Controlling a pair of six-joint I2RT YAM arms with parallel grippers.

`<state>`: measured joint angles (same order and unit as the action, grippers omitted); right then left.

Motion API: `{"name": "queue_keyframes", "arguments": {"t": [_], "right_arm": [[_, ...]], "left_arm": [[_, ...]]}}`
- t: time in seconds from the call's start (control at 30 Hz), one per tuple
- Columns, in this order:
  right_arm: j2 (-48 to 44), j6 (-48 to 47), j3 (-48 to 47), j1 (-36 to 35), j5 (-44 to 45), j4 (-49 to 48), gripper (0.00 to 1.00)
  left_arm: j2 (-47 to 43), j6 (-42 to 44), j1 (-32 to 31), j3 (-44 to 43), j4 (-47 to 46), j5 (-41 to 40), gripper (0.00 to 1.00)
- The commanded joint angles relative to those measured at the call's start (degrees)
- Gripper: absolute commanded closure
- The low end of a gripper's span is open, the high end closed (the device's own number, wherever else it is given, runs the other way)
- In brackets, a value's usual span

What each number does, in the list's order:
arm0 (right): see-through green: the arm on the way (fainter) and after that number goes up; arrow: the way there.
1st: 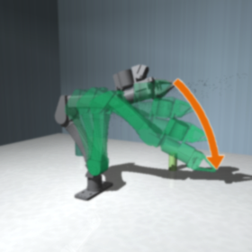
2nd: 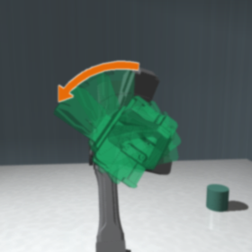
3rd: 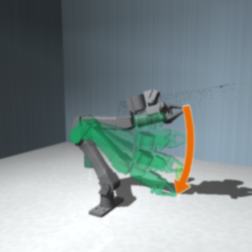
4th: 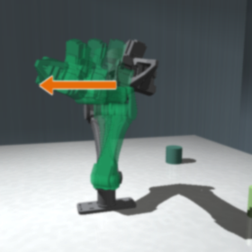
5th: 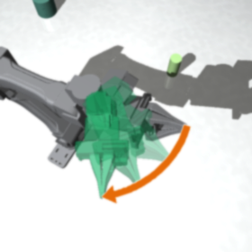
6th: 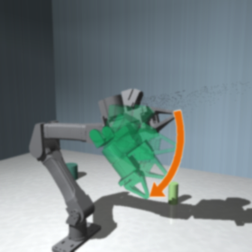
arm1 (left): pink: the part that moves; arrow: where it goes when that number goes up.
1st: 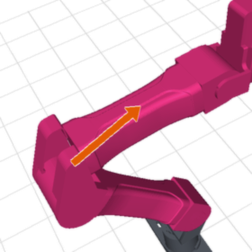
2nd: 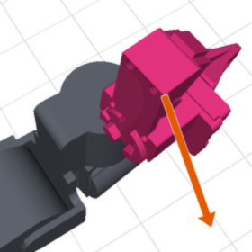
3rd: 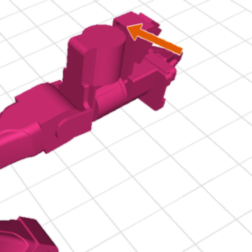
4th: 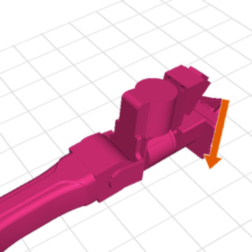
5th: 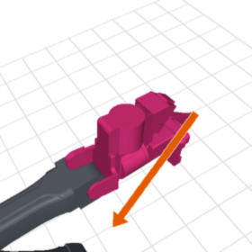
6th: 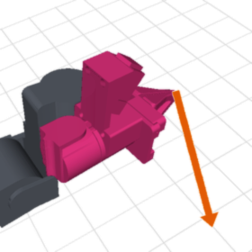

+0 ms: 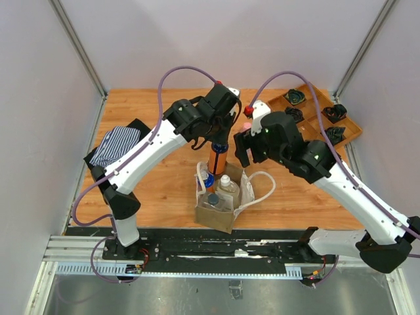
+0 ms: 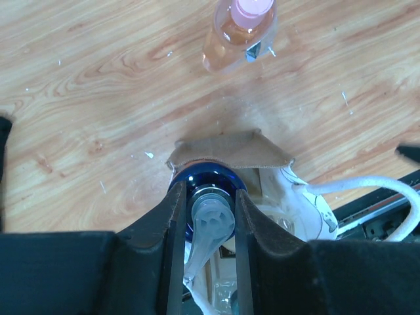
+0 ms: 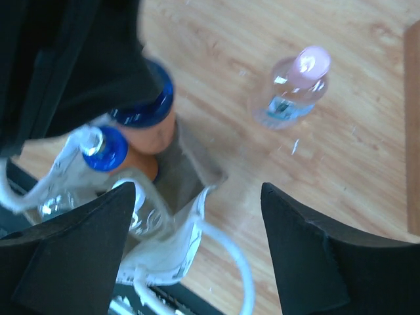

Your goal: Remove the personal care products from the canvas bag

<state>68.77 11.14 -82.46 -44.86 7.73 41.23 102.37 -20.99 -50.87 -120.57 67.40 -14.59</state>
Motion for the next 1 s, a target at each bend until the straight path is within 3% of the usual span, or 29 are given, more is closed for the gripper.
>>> {"name": "queue_keyframes", "arguments": {"t": [0.0, 0.37, 0.73, 0.97], "right_arm": [[-3.3, 0.5, 4.6, -5.3, 4.3, 4.3, 0.23], [-9.1, 2.9, 12.4, -5.5, 8.6, 3.5, 0.21], [-5.1, 3.9, 14.3, -5.6, 3.5, 0.7, 0.21], [-3.6, 5.0, 15.7, -5.6, -0.3, -2.5, 0.22]], "left_arm": [[1.1, 2.7, -0.1, -4.4, 0.9, -3.4, 1.0], [-3.5, -0.9, 0.1, -4.4, -0.6, -2.8, 1.0], [-9.7, -4.3, 0.1, -4.8, -0.8, -6.1, 0.99], [-10.8, -4.1, 0.1, -8.1, -1.3, -14.6, 0.99]]}}
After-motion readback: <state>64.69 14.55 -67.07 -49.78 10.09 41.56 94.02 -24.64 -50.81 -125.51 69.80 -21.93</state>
